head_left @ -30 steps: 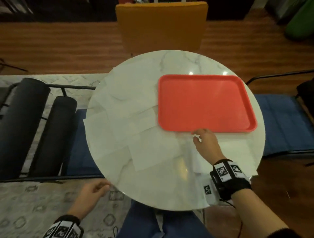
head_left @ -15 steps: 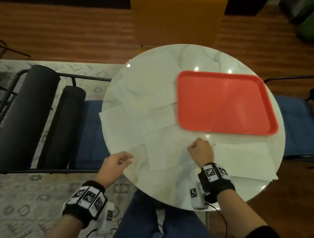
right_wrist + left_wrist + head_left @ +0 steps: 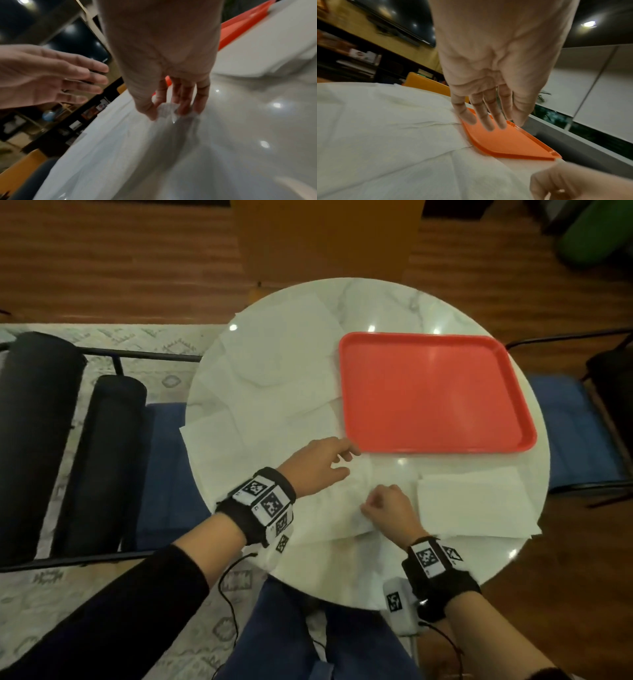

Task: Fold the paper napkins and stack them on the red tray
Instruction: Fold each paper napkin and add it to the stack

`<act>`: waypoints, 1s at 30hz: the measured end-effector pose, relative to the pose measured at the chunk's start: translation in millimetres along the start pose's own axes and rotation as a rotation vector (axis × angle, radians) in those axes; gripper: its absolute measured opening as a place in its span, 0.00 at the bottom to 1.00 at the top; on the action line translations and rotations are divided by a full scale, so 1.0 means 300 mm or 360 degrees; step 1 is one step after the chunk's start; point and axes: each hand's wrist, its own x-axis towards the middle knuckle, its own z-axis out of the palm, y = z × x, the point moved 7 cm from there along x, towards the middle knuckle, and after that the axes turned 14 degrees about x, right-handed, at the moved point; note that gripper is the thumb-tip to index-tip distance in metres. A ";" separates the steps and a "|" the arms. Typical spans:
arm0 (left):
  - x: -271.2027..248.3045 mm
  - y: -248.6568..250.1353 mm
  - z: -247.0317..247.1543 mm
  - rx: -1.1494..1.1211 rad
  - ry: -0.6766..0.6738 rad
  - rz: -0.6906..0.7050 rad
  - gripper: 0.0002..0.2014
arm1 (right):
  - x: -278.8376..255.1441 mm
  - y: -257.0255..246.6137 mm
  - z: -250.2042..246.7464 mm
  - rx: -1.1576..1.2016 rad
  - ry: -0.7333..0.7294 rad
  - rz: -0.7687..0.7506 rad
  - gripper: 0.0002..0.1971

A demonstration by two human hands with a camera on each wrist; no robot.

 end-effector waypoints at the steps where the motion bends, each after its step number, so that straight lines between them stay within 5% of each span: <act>1: 0.007 0.034 0.009 0.0172 -0.0061 0.0105 0.24 | -0.025 -0.033 -0.020 0.0045 -0.0045 -0.0077 0.05; 4: -0.001 0.143 0.023 0.0690 -0.0221 0.0408 0.34 | -0.138 -0.187 -0.086 -0.0012 -0.0339 -0.0361 0.05; 8: -0.066 0.177 0.018 0.1051 -0.0387 0.0613 0.25 | -0.272 -0.356 -0.198 0.0112 -0.0595 -0.0466 0.08; 11: -0.135 0.108 -0.069 0.0612 -0.0421 0.0449 0.05 | -0.290 -0.406 -0.285 0.0377 -0.0596 -0.0440 0.08; 14: -0.194 0.006 -0.160 -0.0147 -0.0429 0.0208 0.06 | -0.209 -0.389 -0.306 0.0507 -0.0523 -0.0296 0.11; 17: -0.197 -0.155 -0.181 -0.0498 -0.0402 -0.0114 0.12 | -0.073 -0.355 -0.247 0.0454 -0.0494 -0.0168 0.08; 20: -0.171 -0.317 -0.136 -0.0574 -0.0345 -0.0423 0.26 | 0.058 -0.344 -0.136 0.0335 -0.0588 -0.0142 0.06; 24: -0.140 -0.477 -0.078 -0.0692 -0.0135 -0.0707 0.15 | 0.192 -0.335 -0.023 0.0149 -0.0526 -0.0197 0.06; 30: -0.156 -0.539 -0.113 -0.0310 0.0409 -0.0648 0.05 | 0.196 -0.367 -0.017 0.0079 -0.0160 -0.0440 0.04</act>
